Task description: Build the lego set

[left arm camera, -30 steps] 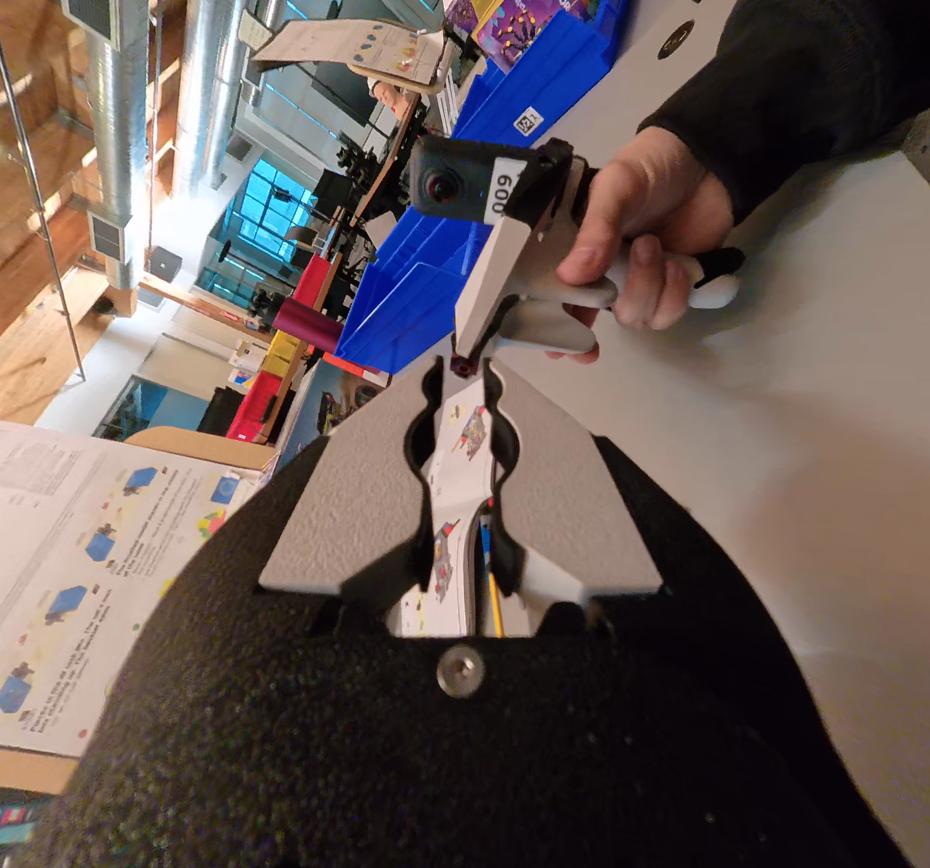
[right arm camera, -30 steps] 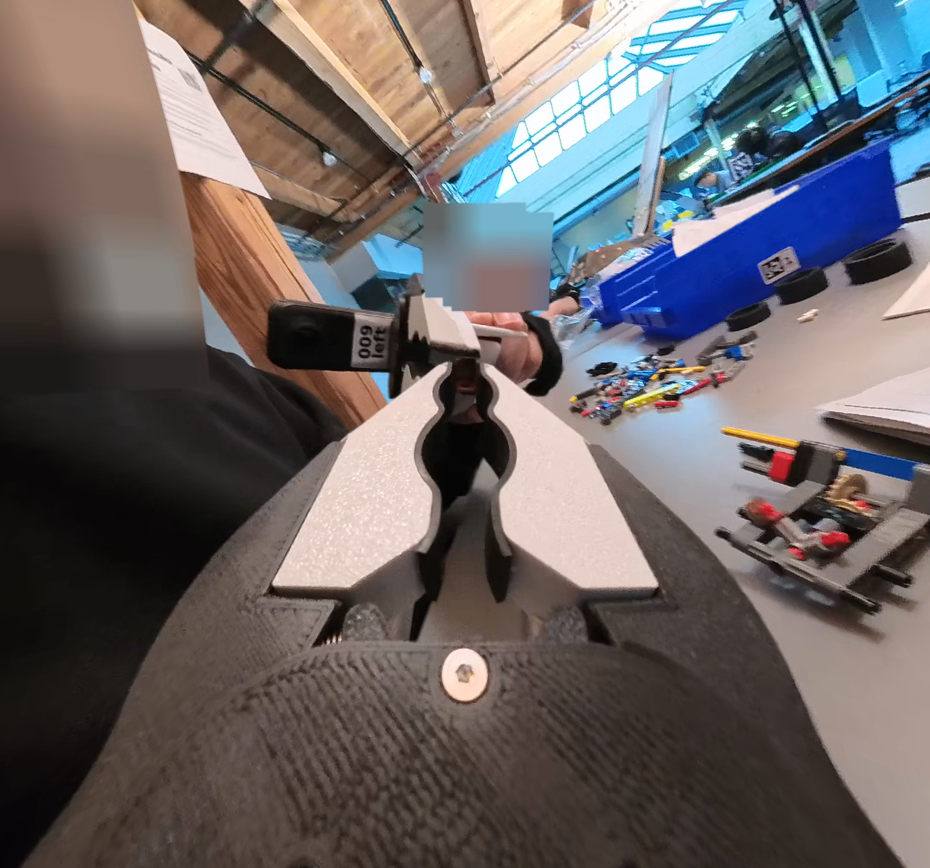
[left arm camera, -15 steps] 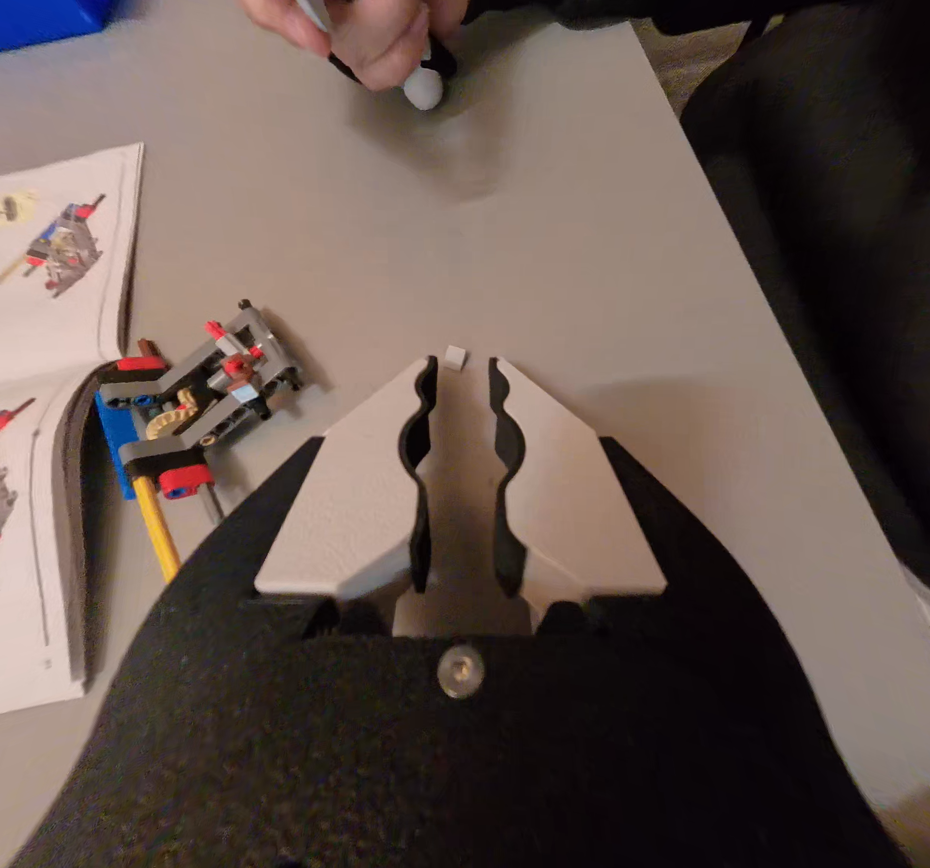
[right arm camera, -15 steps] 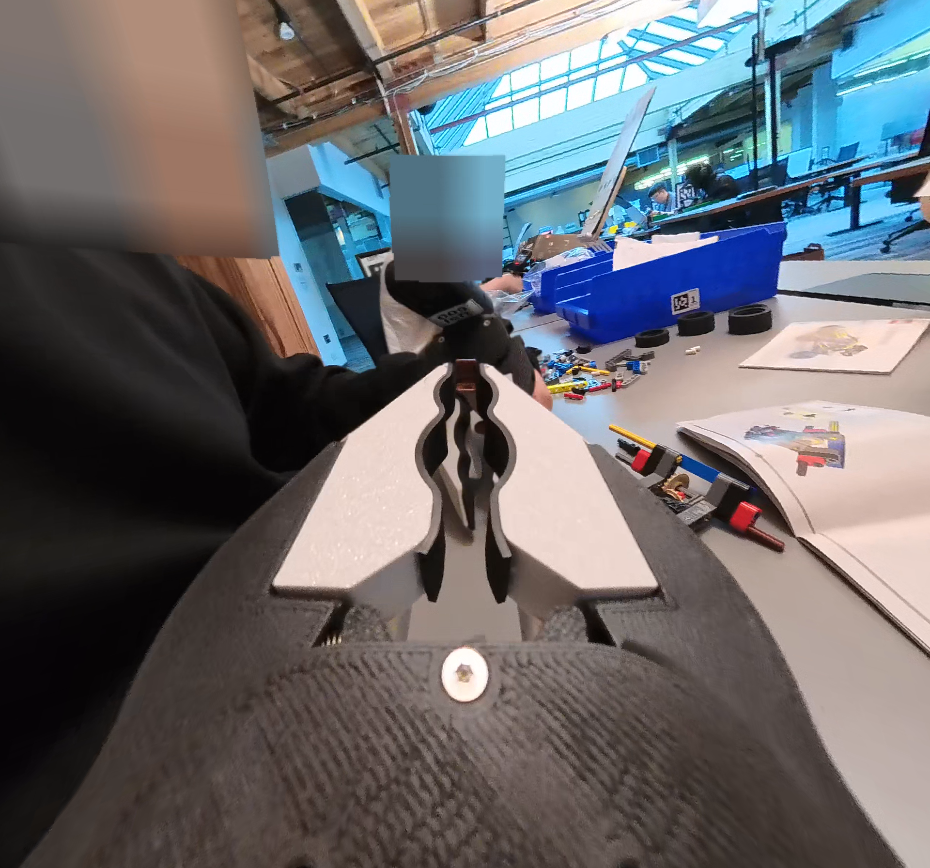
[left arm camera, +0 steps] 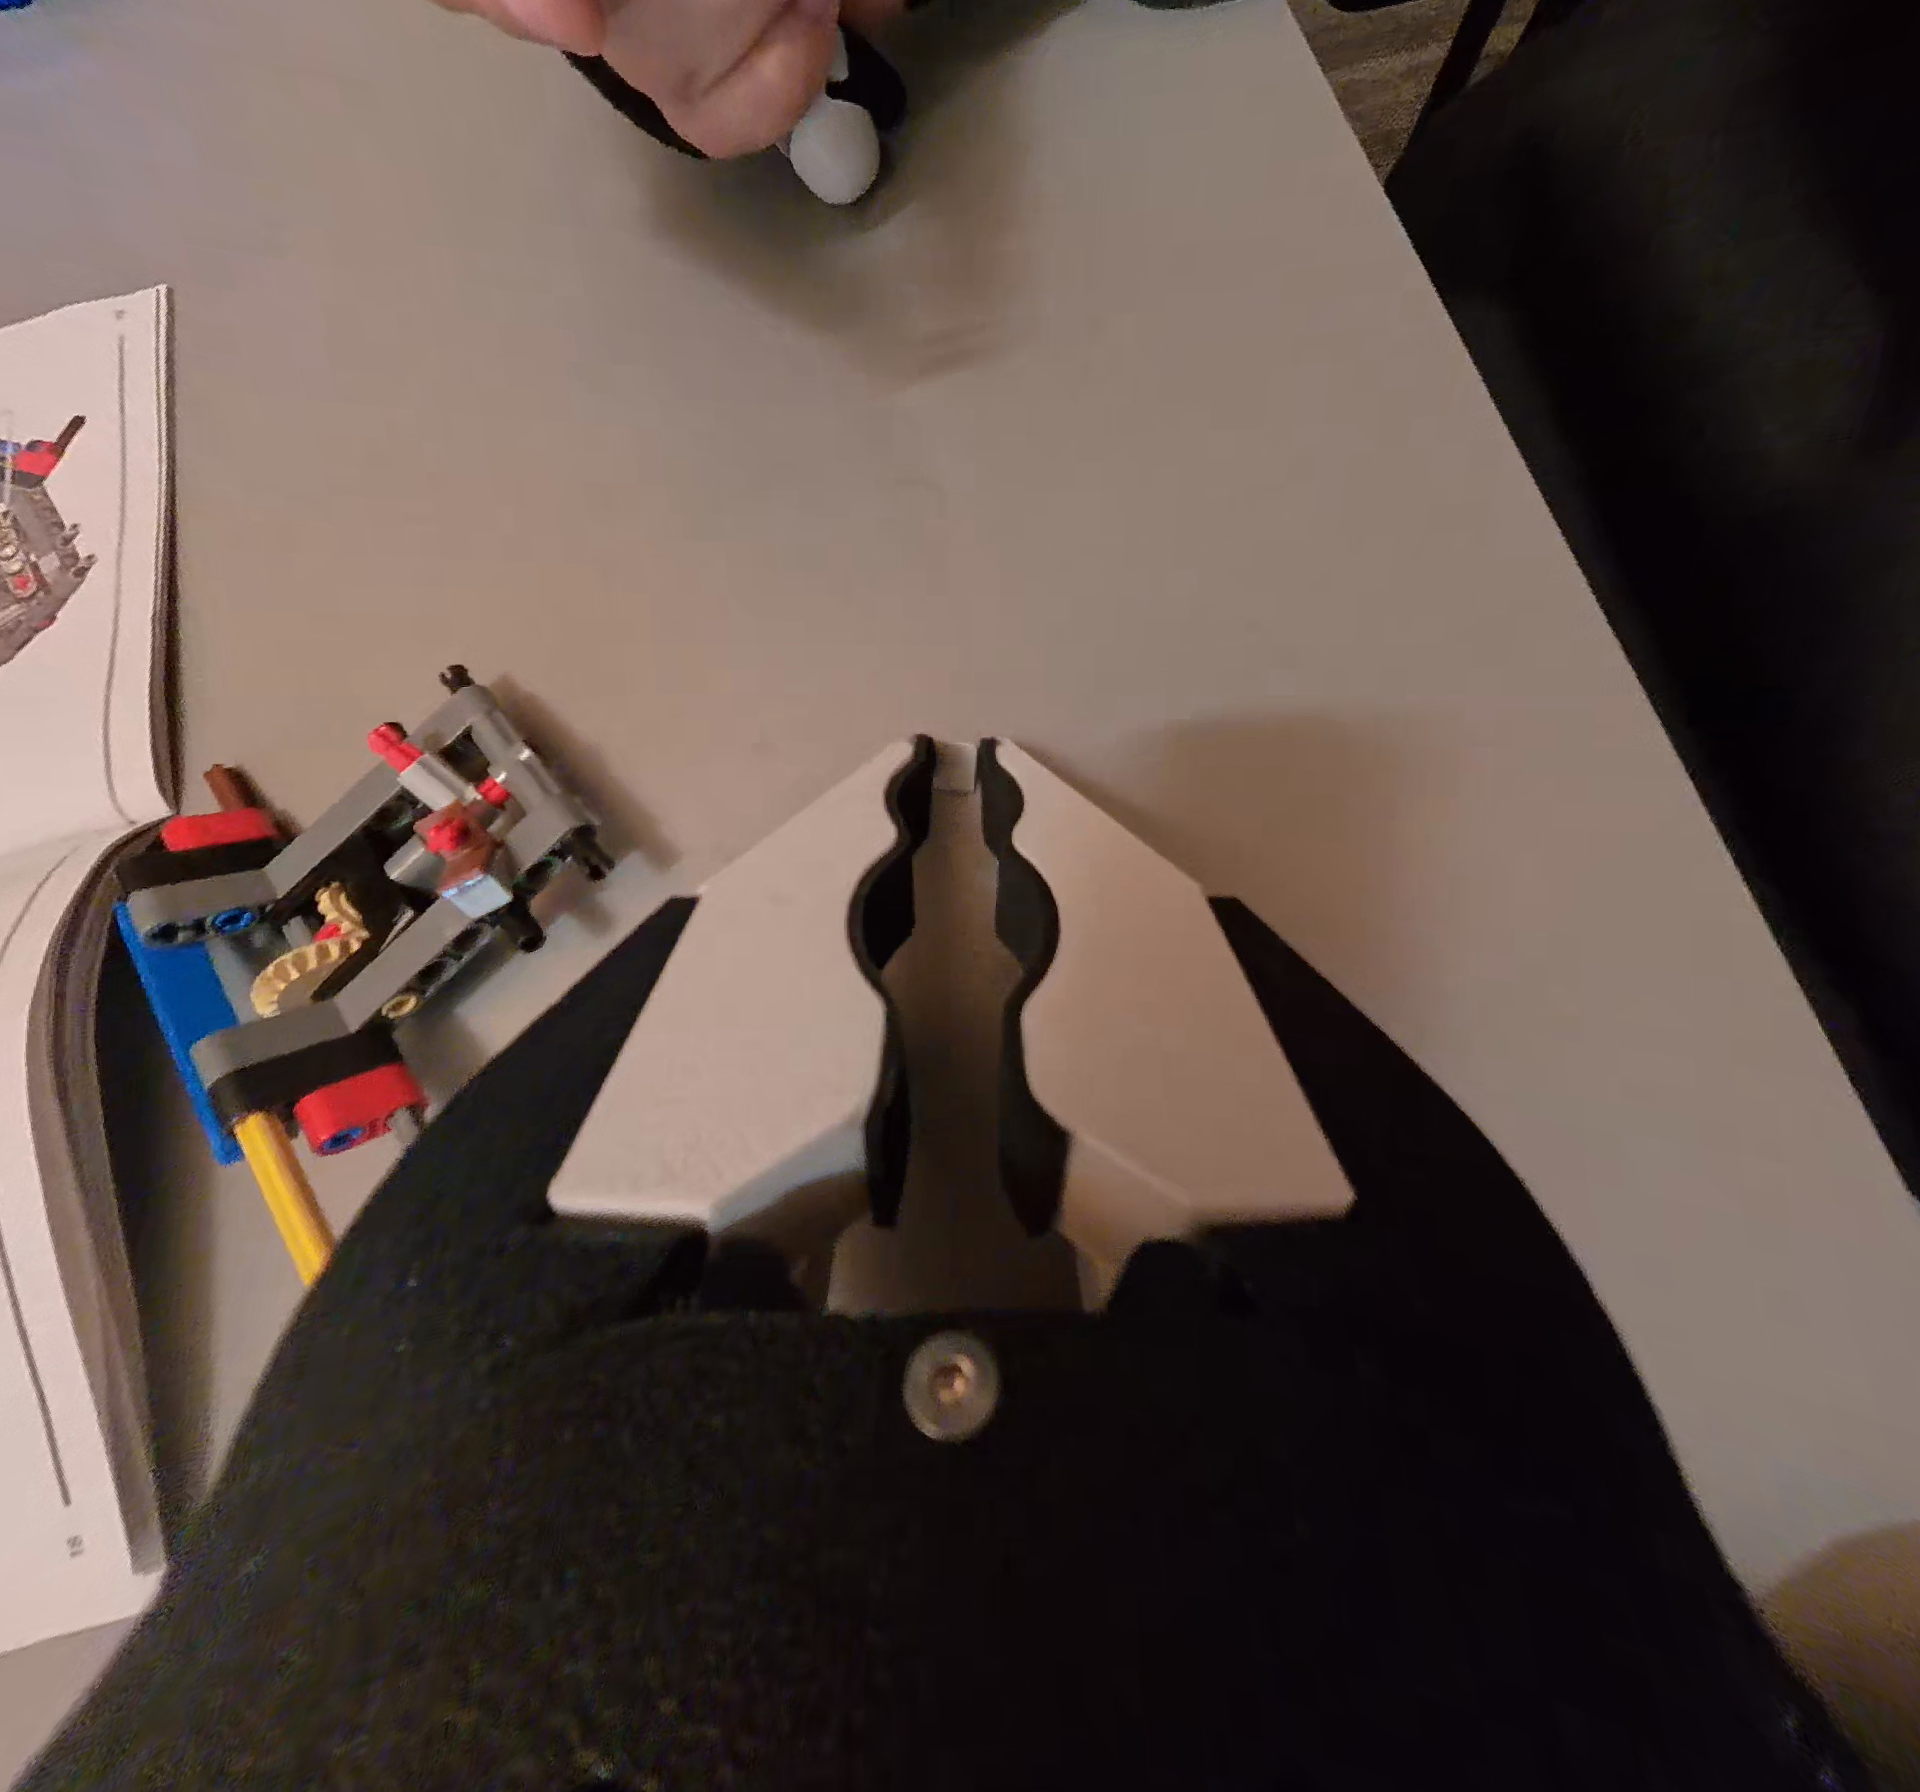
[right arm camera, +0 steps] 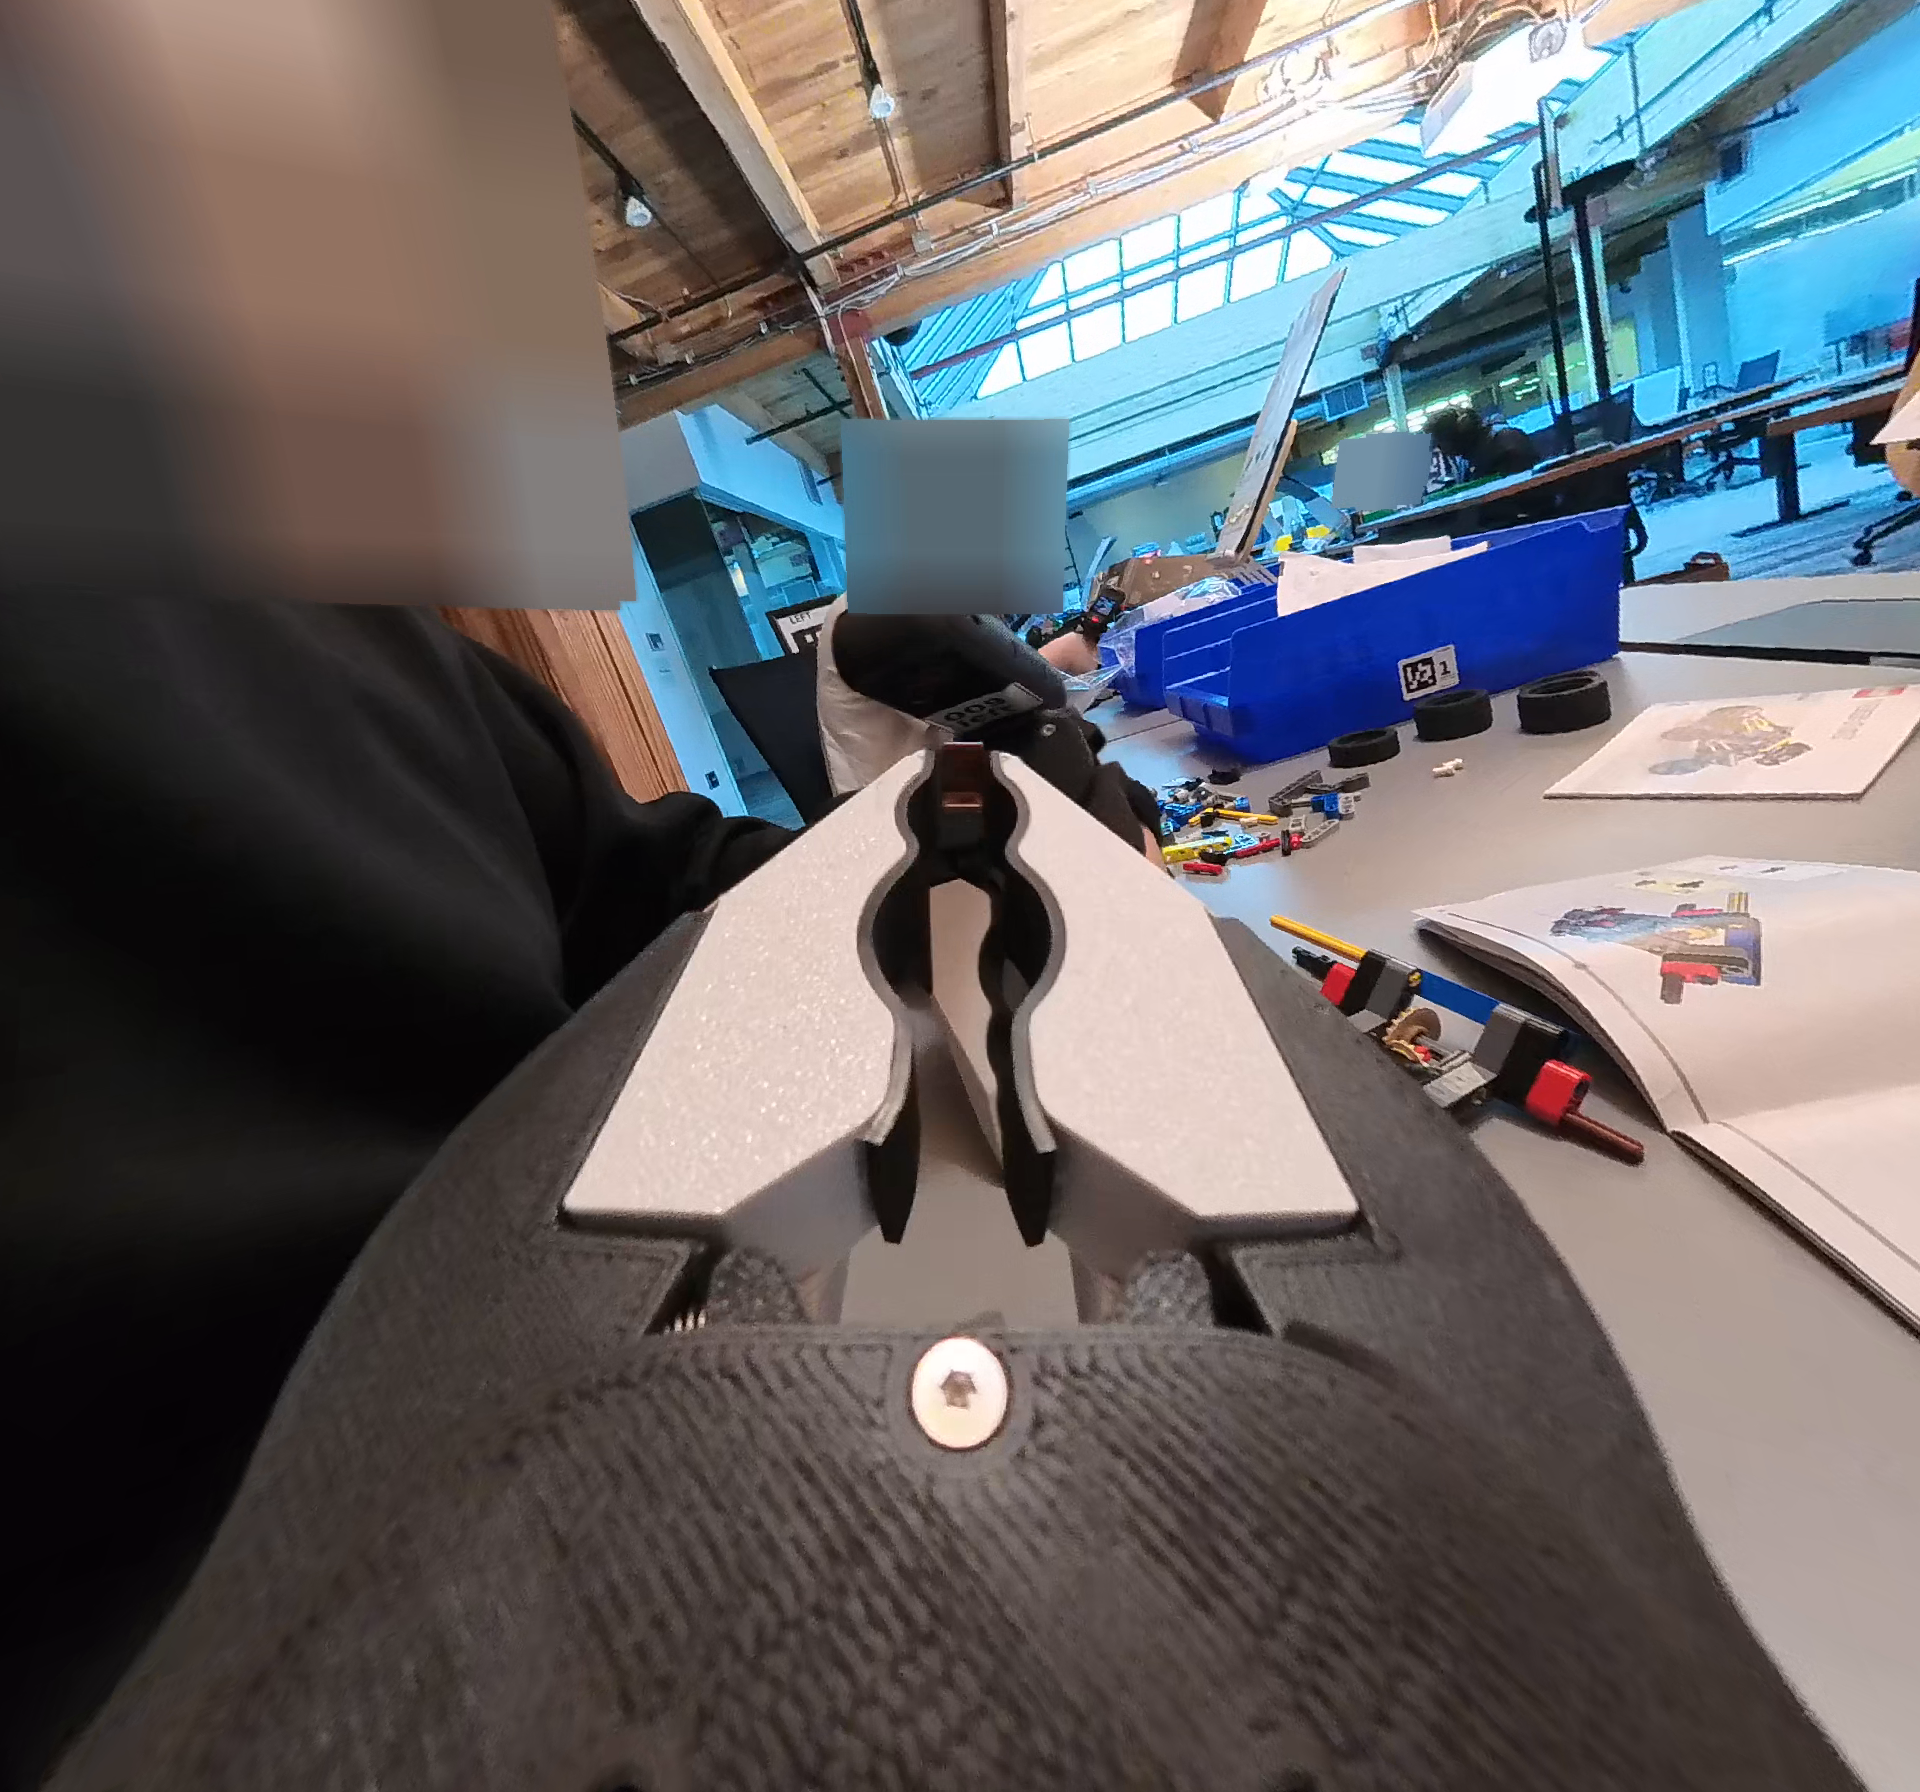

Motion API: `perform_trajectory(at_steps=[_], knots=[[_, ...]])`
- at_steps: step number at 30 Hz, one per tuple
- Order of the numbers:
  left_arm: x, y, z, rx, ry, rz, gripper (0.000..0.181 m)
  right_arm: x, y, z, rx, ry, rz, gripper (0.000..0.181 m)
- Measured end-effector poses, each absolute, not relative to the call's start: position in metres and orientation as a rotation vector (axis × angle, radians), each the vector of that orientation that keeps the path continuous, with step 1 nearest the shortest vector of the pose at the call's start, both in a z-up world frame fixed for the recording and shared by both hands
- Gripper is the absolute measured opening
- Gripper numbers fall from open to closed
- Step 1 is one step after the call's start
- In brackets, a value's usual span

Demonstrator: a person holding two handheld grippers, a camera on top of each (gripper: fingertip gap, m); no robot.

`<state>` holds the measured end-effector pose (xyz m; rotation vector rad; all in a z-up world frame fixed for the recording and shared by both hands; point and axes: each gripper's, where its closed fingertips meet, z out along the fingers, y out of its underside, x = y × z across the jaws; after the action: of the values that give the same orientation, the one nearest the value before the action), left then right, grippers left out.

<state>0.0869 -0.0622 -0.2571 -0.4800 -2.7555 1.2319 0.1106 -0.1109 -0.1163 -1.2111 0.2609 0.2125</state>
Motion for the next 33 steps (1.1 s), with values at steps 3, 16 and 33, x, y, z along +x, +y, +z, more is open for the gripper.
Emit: perform_trajectory(at_steps=[3,16,33], knots=[[0.086,-0.063,-0.257,-0.478,-2.756,1.230,0.008,0.109,-0.110,-0.117,-1.216,0.253,0.211,0.005],[0.087,-0.060,-0.257,-0.495,-2.771,1.186,0.006,0.107,-0.108,-0.118,-1.234,0.241,0.200,0.005],[0.095,-0.049,-0.240,-0.026,-2.841,1.268,0.027,0.107,-0.107,-0.118,-1.242,0.244,0.172,0.006]])
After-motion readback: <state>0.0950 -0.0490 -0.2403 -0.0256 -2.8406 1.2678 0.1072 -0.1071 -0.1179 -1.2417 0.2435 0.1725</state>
